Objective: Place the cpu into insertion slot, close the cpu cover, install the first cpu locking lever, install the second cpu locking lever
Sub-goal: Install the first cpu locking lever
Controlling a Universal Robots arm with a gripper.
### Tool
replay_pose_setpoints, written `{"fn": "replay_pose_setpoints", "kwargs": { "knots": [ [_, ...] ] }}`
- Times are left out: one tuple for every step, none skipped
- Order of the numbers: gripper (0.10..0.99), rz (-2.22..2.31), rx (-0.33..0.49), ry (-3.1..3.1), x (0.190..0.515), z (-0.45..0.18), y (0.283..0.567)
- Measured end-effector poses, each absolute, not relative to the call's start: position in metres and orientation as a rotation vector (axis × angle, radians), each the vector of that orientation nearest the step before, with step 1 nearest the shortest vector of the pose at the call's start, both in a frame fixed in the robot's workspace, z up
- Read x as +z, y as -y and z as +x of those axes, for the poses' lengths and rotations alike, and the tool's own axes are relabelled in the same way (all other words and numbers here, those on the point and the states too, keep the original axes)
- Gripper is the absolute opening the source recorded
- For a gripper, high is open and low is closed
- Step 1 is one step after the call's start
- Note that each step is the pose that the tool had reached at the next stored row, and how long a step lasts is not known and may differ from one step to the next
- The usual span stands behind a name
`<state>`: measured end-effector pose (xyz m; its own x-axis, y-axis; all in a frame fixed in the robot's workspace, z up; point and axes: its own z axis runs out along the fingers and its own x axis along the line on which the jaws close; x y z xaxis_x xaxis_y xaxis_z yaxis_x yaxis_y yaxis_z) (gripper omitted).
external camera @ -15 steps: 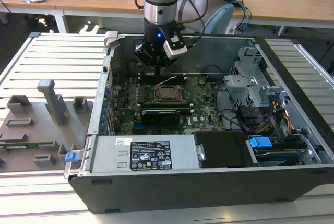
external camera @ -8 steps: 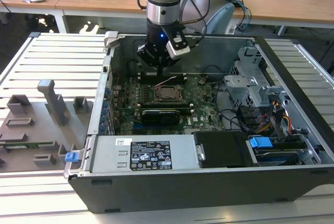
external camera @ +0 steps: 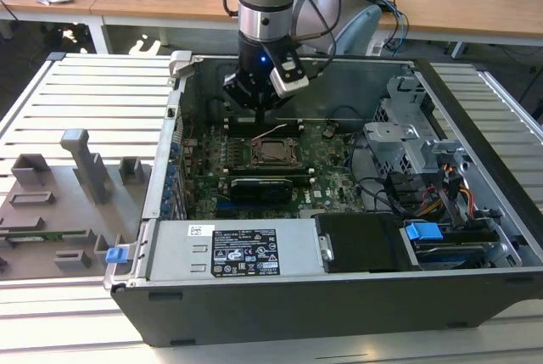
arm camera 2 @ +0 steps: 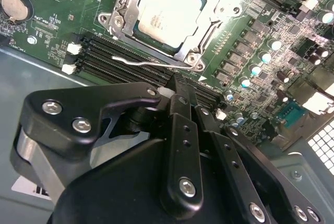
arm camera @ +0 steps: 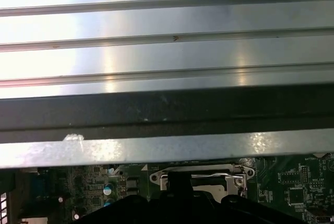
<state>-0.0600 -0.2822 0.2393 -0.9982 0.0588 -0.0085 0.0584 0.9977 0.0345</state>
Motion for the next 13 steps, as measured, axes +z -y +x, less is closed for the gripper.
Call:
{"fn": "replay_pose_setpoints", "kwargs": {
  "knots": [
    [0.106, 0.092, 0.053, -3.130, 0.239, -0.060, 0.282],
    [0.106, 0.092, 0.053, -3.130, 0.238, -0.060, 0.282],
    [0.106, 0.092, 0.053, -3.130, 0.237, -0.060, 0.282],
    [0.106, 0.092, 0.053, -3.130, 0.235, -0.060, 0.281],
    [0.106, 0.092, 0.053, -3.130, 0.234, -0.060, 0.281],
    [0.106, 0.092, 0.053, -3.130, 0.232, -0.060, 0.281],
    [0.106, 0.092, 0.053, -3.130, 0.232, -0.060, 0.281],
    [0.106, 0.092, 0.054, -3.130, 0.231, -0.060, 0.281],
    [0.106, 0.092, 0.053, -3.130, 0.229, -0.060, 0.280],
    [0.106, 0.092, 0.053, -3.130, 0.227, -0.059, 0.280],
    [0.106, 0.092, 0.053, -3.130, 0.226, -0.059, 0.280],
    [0.106, 0.092, 0.054, -3.130, 0.225, -0.058, 0.278],
    [0.106, 0.092, 0.053, -3.130, 0.224, -0.056, 0.277]
  ]
}}
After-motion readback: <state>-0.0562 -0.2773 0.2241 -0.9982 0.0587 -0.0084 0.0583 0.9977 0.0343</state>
